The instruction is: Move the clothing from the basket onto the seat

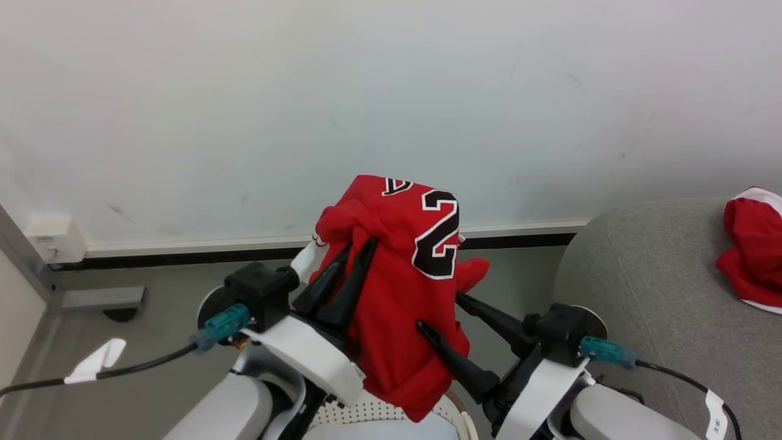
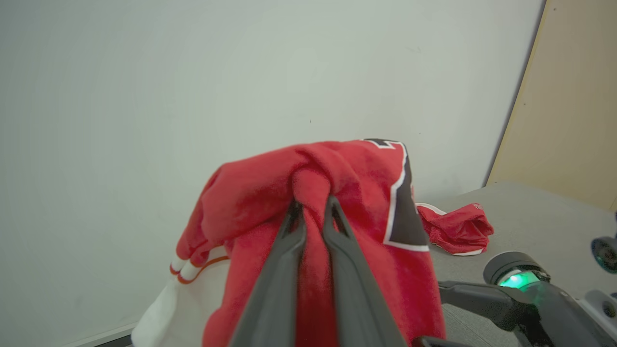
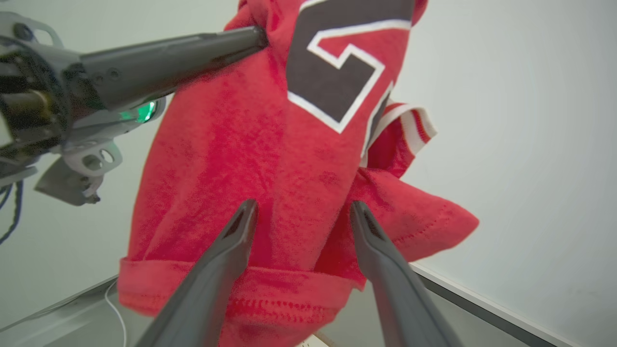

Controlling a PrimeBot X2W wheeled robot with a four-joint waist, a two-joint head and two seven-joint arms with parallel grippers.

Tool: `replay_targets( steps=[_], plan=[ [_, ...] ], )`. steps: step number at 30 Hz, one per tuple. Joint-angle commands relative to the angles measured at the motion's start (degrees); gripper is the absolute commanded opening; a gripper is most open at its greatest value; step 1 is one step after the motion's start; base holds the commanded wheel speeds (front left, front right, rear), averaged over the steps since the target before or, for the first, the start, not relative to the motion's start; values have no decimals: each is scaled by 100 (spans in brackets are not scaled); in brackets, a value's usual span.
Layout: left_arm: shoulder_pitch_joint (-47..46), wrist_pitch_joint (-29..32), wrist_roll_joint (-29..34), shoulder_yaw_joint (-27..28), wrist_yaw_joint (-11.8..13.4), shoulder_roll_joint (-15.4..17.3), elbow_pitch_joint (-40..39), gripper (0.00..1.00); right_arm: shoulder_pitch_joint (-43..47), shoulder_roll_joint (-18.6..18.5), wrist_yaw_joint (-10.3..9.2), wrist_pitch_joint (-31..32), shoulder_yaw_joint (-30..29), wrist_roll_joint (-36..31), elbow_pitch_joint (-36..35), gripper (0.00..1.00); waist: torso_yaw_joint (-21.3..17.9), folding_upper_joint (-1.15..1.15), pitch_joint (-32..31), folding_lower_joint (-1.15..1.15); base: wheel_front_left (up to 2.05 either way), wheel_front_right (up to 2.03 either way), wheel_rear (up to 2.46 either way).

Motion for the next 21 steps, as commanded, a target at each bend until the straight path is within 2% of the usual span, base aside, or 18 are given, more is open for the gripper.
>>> replay_targets(
  steps=[1,7,12,13,14,21],
  plan=[
    [-67,16,-10,-26,-24,-17,17,0,-209,14,-13,-43,170,228,121,100,19,0,-8,0,0,0,0],
    [-149,59,-29,-177,-110,-129,12,0,-824,127,-13,-134,879,891,559,100,90,0,-37,0,0,0,0],
    [-184,68,-62,-271,-151,-209,73,0,-1160,252,-13,-229,1301,1470,638,100,144,0,-65,0,0,0,0],
    [-183,64,-67,-283,-157,-219,84,0,-1201,264,-13,-233,1335,1550,623,43,154,0,-71,0,0,0,0],
    [-185,59,-72,-292,-163,-224,98,0,-1222,268,-13,-251,1369,1614,613,0,162,0,-76,0,0,0,0],
    [-181,43,-43,-290,-124,-172,169,0,-1262,211,-13,-274,1273,1760,430,0,175,0,-99,0,0,0,0]
  ],
)
